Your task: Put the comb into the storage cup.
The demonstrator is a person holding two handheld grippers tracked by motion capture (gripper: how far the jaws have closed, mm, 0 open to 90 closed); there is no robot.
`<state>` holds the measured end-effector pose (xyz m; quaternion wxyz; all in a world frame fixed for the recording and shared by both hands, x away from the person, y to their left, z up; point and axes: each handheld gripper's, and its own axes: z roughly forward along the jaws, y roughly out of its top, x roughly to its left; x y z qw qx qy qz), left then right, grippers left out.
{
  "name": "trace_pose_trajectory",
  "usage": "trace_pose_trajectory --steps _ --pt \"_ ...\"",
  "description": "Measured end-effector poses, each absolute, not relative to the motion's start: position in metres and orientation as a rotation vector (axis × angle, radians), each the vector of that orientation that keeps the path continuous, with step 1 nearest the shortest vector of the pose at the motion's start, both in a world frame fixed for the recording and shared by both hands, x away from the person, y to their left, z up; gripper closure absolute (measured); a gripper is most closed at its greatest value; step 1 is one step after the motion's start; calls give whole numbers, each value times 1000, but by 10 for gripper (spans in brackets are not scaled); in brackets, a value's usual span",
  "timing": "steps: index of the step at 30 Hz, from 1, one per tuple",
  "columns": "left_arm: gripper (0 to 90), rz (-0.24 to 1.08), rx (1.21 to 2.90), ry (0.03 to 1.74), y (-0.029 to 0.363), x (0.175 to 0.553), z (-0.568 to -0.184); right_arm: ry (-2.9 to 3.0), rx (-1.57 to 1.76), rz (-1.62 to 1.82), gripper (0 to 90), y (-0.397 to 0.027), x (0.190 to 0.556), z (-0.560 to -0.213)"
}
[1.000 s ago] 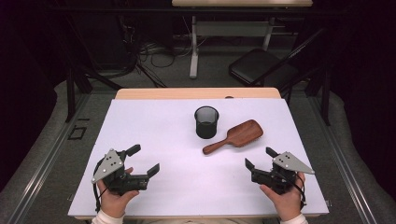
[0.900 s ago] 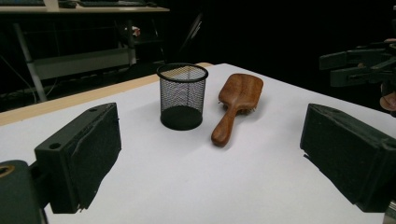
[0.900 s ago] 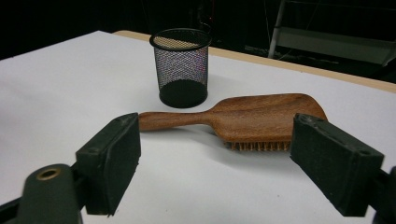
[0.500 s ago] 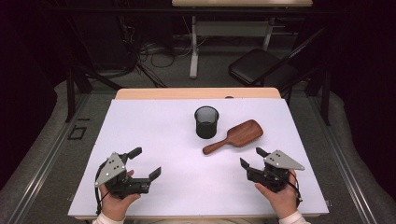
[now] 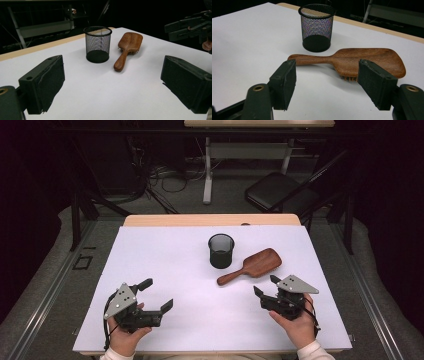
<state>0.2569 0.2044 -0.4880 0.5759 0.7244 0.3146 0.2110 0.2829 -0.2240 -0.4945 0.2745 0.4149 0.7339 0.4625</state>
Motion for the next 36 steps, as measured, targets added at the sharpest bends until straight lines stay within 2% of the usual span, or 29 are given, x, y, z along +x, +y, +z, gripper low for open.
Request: trace_pose_trajectory --steps 12,28,36 --pt "55 495 1688 750 207 256 -487 2056 1155 1237 338 -214 303 -486" --pt "59 496 1694 761 206 259 -489 2110 1164 1179 438 -195 332 -471" --pt "62 493 1693 770 208 260 -490 2145 1190 1173 444 -188 343 -469"
